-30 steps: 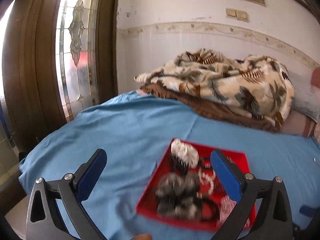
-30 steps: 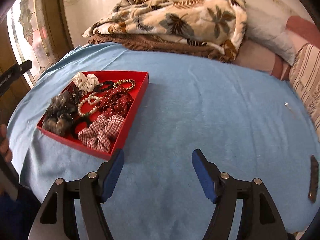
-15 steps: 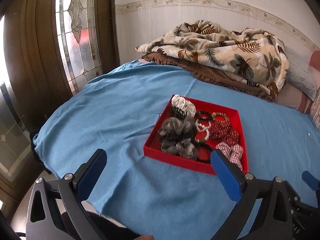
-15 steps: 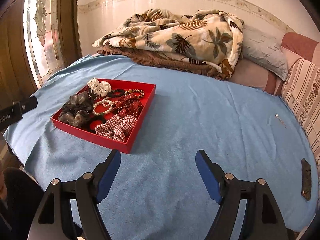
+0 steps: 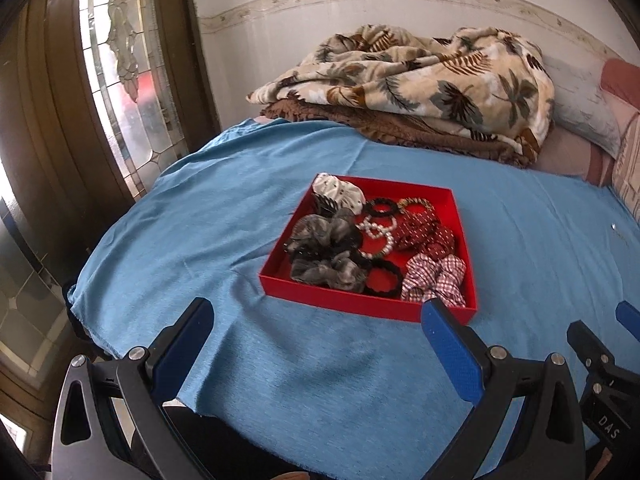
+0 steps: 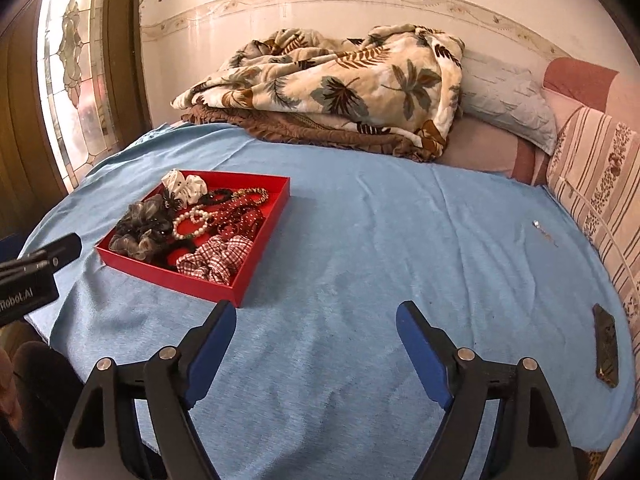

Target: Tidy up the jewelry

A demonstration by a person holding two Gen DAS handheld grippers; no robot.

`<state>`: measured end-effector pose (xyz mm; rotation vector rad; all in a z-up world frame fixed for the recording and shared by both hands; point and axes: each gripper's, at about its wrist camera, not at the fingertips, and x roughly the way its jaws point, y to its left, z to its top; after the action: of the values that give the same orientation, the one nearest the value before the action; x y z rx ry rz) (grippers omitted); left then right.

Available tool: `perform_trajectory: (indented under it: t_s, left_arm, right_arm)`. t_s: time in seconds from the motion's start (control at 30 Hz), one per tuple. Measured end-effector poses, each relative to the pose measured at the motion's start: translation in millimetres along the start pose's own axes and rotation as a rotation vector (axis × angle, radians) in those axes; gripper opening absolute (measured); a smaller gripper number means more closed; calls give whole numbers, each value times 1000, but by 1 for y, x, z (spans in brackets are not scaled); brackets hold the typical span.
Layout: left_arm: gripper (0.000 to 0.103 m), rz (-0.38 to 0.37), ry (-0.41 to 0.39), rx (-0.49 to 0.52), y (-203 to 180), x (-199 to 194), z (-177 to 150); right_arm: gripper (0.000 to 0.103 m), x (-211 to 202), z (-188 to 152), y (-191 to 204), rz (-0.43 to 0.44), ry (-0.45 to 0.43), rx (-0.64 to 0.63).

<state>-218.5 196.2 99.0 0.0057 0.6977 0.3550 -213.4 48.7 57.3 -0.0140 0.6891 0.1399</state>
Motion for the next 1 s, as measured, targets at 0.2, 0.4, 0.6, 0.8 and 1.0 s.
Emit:
perform_trajectory:
  t_s: [0.2,0.4,0.6,0.8,1.0]
  left_arm:
    - [103,-5,11,18,-9,6,-3]
    - [103,-12,24,13,-9,13,-5]
    - [103,-26,44,12,-8,20,-8]
    - [103,-42,61,20,-10,24,-12]
    - [103,-75,101,18,-11,30,-16]
  right_arm:
    - [86,10,-3,-3,1,23,14]
    - [86,19,-5,-1,0,43,7]
    - [86,24,-6,1,2,54,-3]
    - [87,27,-8,5,4,70,-11]
    - [88,29,-9,7,3,73,-23]
